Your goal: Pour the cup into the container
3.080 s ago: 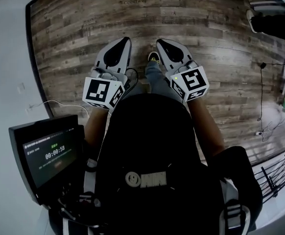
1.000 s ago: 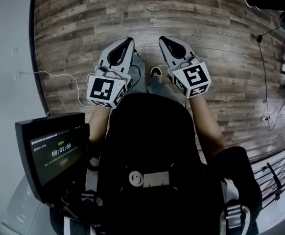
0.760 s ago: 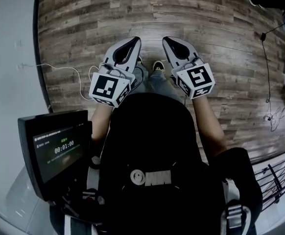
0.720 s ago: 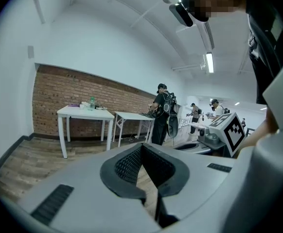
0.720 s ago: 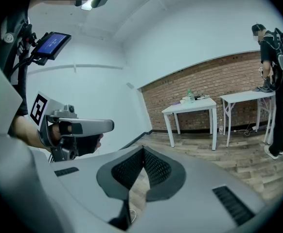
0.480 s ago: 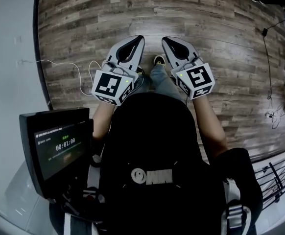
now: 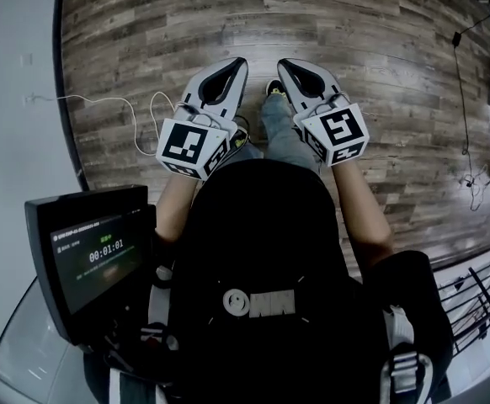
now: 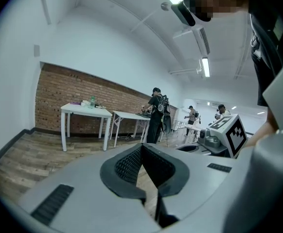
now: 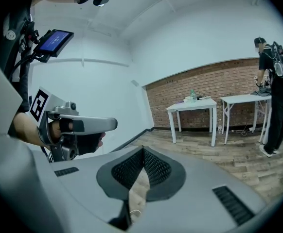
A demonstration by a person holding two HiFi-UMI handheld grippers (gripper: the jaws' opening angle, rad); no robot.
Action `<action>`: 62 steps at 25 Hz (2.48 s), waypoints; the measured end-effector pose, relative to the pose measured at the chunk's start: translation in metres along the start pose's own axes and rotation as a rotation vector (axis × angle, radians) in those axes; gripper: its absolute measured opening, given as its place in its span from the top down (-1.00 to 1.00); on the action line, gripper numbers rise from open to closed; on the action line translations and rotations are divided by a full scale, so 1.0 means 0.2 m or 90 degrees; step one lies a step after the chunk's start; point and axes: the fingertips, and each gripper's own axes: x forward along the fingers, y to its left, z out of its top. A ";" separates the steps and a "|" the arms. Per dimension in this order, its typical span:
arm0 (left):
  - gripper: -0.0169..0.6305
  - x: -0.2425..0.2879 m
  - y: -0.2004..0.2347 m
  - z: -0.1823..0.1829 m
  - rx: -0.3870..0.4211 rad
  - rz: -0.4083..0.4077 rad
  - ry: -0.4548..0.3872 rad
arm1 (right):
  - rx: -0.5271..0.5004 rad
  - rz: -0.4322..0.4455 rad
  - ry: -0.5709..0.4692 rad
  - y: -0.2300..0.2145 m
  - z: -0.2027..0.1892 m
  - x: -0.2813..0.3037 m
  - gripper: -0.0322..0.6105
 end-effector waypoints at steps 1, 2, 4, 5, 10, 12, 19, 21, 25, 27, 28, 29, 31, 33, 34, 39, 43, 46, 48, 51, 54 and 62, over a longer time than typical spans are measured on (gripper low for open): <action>0.93 -0.05 -0.01 -0.01 -0.001 0.000 -0.005 | -0.003 -0.004 -0.001 0.04 -0.01 -0.03 0.89; 0.93 -0.11 -0.02 -0.02 -0.002 0.001 -0.009 | -0.004 -0.008 -0.003 0.09 -0.03 -0.06 0.89; 0.93 -0.23 -0.05 -0.06 -0.007 0.003 -0.014 | -0.004 -0.018 0.000 0.19 -0.08 -0.13 0.89; 0.93 -0.29 -0.07 -0.08 -0.011 0.002 -0.016 | -0.005 -0.024 0.004 0.24 -0.12 -0.16 0.89; 0.93 -0.51 -0.14 -0.19 -0.033 0.004 -0.014 | 0.005 -0.045 0.026 0.44 -0.28 -0.31 0.89; 0.93 -0.56 -0.18 -0.23 -0.043 0.006 -0.012 | 0.013 -0.043 0.035 0.50 -0.32 -0.37 0.89; 0.93 -0.66 -0.33 -0.38 -0.034 0.033 0.011 | 0.021 -0.015 0.037 0.59 -0.40 -0.49 0.89; 0.93 -0.70 -0.41 -0.42 -0.032 0.046 0.012 | 0.016 -0.003 0.028 0.60 -0.43 -0.55 0.89; 0.93 -0.83 -0.67 -0.51 -0.017 0.063 0.017 | 0.008 0.024 0.005 0.67 -0.50 -0.73 0.89; 0.93 -0.87 -0.71 -0.55 -0.019 0.076 0.021 | 0.014 0.034 0.001 0.69 -0.52 -0.76 0.89; 0.93 -0.89 -0.72 -0.58 -0.021 0.083 0.026 | 0.022 0.038 0.003 0.70 -0.53 -0.76 0.89; 0.93 -0.90 -0.72 -0.60 -0.022 0.089 0.032 | 0.031 0.041 0.008 0.70 -0.56 -0.75 0.89; 0.93 -0.91 -0.72 -0.63 -0.023 0.097 0.043 | 0.040 0.040 0.021 0.71 -0.61 -0.75 0.89; 0.93 -0.94 -0.78 -0.66 -0.028 0.102 0.047 | 0.039 0.029 0.028 0.71 -0.66 -0.81 0.89; 0.93 -0.96 -0.83 -0.67 -0.031 0.104 0.047 | 0.041 0.025 0.027 0.72 -0.68 -0.87 0.89; 0.93 -1.00 -0.97 -0.67 -0.021 0.102 0.052 | 0.056 0.006 0.007 0.73 -0.73 -1.05 0.89; 0.93 -1.02 -1.09 -0.64 -0.005 0.081 0.034 | 0.054 -0.018 -0.007 0.76 -0.75 -1.20 0.89; 0.93 -1.04 -1.15 -0.60 -0.007 0.062 0.011 | 0.037 -0.031 -0.014 0.81 -0.75 -1.27 0.89; 0.93 -1.06 -1.18 -0.58 -0.003 0.052 -0.002 | 0.019 -0.043 -0.018 0.85 -0.73 -1.29 0.89; 0.93 -1.08 -1.20 -0.54 0.005 0.044 -0.022 | -0.002 -0.065 -0.032 0.89 -0.70 -1.31 0.89; 0.93 -1.13 -1.23 -0.53 0.006 0.036 -0.038 | 0.003 -0.077 -0.043 0.94 -0.69 -1.33 0.89; 0.93 -1.21 -1.24 -0.54 0.004 0.032 -0.058 | 0.006 -0.089 -0.071 1.04 -0.63 -1.29 0.89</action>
